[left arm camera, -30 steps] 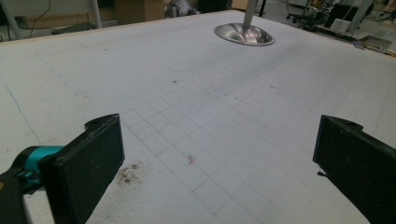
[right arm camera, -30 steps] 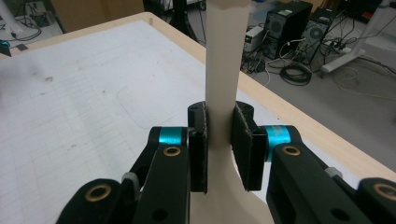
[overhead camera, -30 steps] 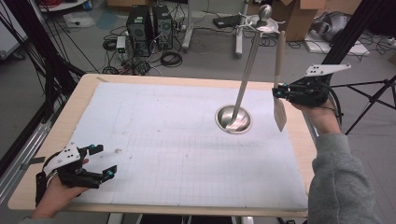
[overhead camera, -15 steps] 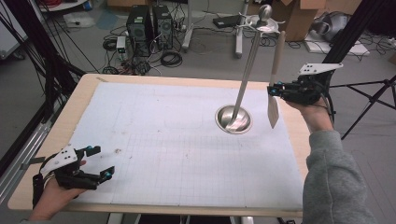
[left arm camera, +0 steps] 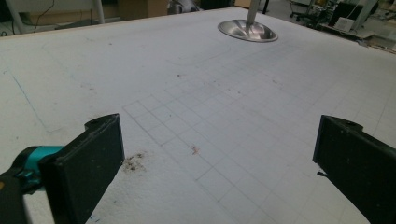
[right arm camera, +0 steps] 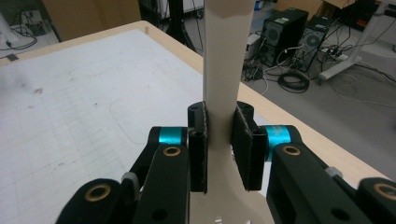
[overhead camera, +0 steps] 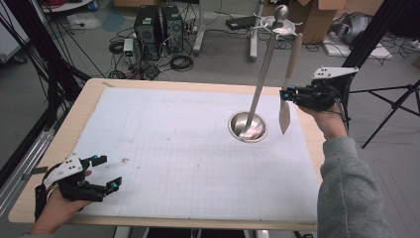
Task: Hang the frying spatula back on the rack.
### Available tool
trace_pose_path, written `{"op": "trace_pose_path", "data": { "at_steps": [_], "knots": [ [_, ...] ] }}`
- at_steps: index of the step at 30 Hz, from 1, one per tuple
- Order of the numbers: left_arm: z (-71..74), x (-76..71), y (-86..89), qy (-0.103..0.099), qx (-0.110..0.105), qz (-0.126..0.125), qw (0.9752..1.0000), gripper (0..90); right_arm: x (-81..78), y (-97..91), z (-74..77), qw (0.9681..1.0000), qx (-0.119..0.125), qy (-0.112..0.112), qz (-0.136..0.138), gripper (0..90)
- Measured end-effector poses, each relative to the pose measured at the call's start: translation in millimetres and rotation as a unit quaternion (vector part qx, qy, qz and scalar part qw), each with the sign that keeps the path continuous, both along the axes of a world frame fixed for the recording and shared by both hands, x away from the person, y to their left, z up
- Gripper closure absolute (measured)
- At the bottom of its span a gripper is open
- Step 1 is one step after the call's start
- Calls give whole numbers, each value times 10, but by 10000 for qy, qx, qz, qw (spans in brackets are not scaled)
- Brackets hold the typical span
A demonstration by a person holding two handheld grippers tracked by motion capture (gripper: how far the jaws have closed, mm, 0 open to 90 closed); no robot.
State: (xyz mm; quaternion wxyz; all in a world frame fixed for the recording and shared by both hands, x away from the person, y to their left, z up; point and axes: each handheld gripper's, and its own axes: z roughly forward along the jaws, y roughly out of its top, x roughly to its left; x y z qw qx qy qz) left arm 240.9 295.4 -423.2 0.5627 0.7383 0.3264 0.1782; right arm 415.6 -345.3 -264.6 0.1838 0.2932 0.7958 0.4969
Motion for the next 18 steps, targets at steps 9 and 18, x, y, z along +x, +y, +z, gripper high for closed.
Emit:
{"op": "trace_pose_path", "data": {
  "at_steps": [9,18],
  "knots": [
    [7,-6,29,-9,-12,38,10000,24,26,36,-19,10000,54,-55,-60,772],
    [11,-15,44,-17,-38,79,10000,24,-63,-31,-7,9994,127,-238,-193,681]
  ]
}}
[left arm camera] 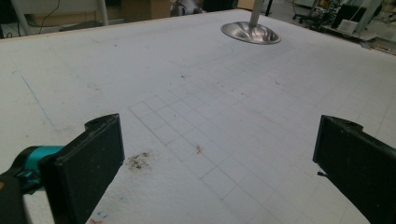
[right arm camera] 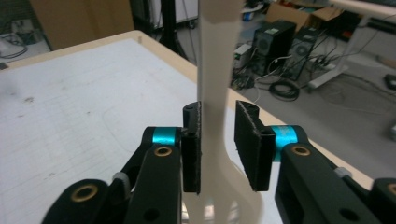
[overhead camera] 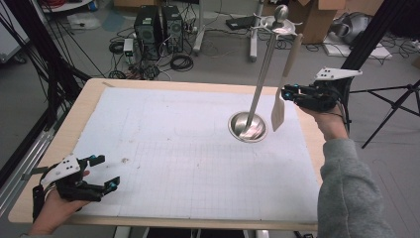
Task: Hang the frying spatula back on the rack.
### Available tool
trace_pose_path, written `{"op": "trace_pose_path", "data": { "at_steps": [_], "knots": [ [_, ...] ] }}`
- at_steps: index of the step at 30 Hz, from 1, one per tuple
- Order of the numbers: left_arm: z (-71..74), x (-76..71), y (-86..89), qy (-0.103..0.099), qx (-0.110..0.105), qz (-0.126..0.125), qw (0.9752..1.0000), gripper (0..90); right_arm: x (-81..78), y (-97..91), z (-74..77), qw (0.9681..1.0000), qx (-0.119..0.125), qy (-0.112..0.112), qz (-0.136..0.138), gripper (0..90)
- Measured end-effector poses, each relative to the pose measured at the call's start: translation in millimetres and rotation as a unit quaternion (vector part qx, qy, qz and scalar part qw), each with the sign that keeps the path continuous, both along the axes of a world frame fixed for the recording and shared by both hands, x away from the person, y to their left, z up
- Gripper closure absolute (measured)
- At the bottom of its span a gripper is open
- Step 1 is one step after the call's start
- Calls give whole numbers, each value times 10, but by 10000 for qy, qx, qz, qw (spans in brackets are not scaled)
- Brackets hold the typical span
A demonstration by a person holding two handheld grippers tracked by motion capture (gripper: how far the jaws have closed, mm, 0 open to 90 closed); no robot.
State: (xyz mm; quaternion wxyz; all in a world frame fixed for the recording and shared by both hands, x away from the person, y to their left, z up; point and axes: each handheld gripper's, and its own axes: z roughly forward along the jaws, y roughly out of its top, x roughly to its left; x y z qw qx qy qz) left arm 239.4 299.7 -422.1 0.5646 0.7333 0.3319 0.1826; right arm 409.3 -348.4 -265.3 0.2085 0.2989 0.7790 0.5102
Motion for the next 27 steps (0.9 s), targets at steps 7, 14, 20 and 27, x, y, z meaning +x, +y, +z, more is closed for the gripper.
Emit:
{"op": "trace_pose_path", "data": {
  "at_steps": [7,14,20,27],
  "knots": [
    [3,17,-22,-35,25,-30,10000,24,-113,-106,-42,9998,140,116,-125,463],
    [28,33,-22,-105,-96,0,9999,24,-291,-161,21,9981,290,-211,-493,183],
    [58,55,-21,-198,-194,50,9996,24,-452,-169,39,9977,319,-278,-531,141],
    [80,82,-56,-270,-228,41,9994,24,-613,-170,1,9968,322,-359,-634,135]
  ]
}}
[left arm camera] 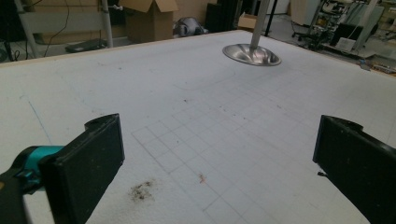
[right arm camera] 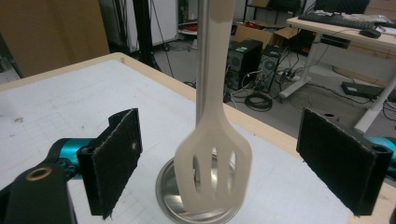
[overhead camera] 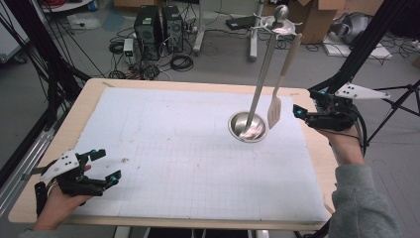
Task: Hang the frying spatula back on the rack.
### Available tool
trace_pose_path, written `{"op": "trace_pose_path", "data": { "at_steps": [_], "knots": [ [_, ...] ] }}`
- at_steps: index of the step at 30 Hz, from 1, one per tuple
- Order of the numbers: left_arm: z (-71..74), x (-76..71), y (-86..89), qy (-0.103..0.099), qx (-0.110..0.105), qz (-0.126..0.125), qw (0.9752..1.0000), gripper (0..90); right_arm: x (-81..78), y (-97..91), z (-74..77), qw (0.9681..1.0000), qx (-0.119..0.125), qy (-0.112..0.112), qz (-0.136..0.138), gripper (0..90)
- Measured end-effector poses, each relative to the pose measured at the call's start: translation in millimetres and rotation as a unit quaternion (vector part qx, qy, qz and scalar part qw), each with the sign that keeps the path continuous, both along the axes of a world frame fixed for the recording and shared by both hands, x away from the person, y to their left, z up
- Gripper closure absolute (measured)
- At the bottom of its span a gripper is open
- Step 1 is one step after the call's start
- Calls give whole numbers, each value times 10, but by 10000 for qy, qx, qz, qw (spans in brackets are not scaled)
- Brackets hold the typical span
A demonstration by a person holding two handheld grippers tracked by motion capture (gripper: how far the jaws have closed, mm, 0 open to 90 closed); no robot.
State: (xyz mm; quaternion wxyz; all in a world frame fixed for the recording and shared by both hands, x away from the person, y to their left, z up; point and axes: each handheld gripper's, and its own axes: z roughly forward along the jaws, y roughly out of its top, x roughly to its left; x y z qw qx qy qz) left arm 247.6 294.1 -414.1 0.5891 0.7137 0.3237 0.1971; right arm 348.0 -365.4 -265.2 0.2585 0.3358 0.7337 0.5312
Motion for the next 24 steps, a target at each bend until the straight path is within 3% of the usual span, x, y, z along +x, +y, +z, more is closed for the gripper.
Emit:
{"op": "trace_pose_path", "data": {
  "at_steps": [13,24],
  "knots": [
    [4,59,-78,-10,15,-43,10000,24,-231,-29,-133,9999,82,7,-74,133],
    [20,48,-94,-41,30,-67,10000,24,-473,-48,-341,9997,186,76,-159,132]
  ]
}}
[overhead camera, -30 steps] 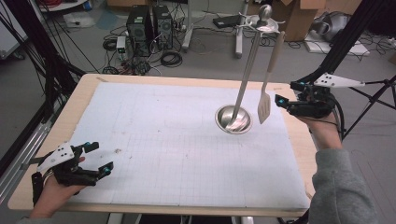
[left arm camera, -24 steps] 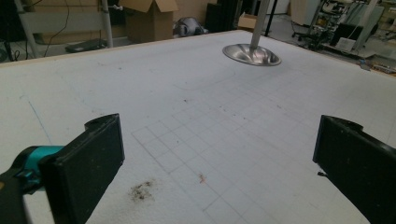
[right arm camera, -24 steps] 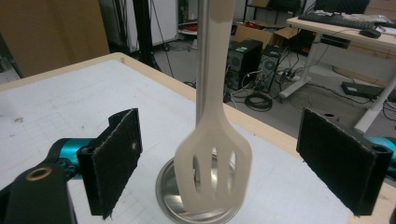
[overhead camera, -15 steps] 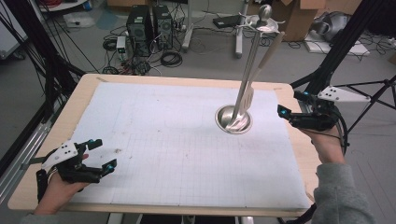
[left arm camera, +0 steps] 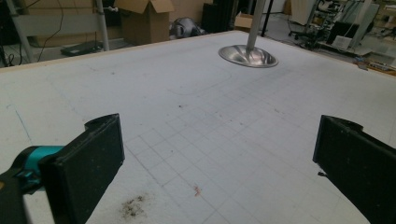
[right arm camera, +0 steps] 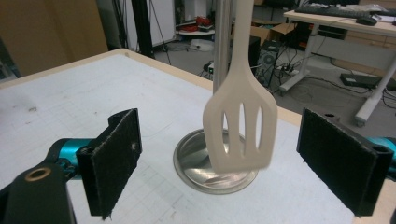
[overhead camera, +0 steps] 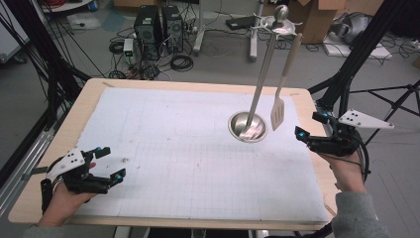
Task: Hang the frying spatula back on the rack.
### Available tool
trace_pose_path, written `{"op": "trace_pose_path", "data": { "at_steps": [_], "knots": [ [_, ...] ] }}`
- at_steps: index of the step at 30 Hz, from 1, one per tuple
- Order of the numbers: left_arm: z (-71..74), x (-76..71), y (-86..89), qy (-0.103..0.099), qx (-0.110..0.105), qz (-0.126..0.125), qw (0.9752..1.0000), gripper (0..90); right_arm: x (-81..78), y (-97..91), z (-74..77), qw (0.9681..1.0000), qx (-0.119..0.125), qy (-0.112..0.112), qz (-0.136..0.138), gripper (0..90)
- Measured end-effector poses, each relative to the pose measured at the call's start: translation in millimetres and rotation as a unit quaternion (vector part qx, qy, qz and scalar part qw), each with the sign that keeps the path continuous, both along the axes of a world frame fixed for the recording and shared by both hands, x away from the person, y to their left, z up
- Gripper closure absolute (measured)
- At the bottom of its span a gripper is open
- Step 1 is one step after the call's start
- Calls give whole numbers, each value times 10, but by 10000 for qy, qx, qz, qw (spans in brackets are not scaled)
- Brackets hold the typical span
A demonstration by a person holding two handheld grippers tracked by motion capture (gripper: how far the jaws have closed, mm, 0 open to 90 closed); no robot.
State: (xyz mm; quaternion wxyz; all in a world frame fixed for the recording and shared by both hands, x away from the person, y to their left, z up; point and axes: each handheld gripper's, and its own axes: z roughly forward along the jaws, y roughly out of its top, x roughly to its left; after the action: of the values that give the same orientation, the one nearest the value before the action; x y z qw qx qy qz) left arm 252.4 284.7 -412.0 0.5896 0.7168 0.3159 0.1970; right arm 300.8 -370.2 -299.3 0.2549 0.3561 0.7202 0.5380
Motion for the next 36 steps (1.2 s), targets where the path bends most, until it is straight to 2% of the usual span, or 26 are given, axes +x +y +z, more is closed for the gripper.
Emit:
{"op": "trace_pose_path", "data": {
  "at_steps": [6,16,23,32,36],
  "knots": [
    [12,-27,10,-11,-10,24,10000,24,-124,15,-85,9999,105,-24,-76,131],
    [43,-61,41,-91,-74,72,9999,24,-328,71,-245,9999,97,-30,-118,128],
    [54,-80,95,-113,-109,131,9998,24,-411,103,-319,9999,143,-18,-62,127],
    [53,-103,151,-108,-118,217,9996,24,-510,192,-516,9999,146,85,-36,125],
    [54,-115,161,-112,-104,229,9996,24,-548,196,-607,9996,240,134,-41,125]
  ]
}}
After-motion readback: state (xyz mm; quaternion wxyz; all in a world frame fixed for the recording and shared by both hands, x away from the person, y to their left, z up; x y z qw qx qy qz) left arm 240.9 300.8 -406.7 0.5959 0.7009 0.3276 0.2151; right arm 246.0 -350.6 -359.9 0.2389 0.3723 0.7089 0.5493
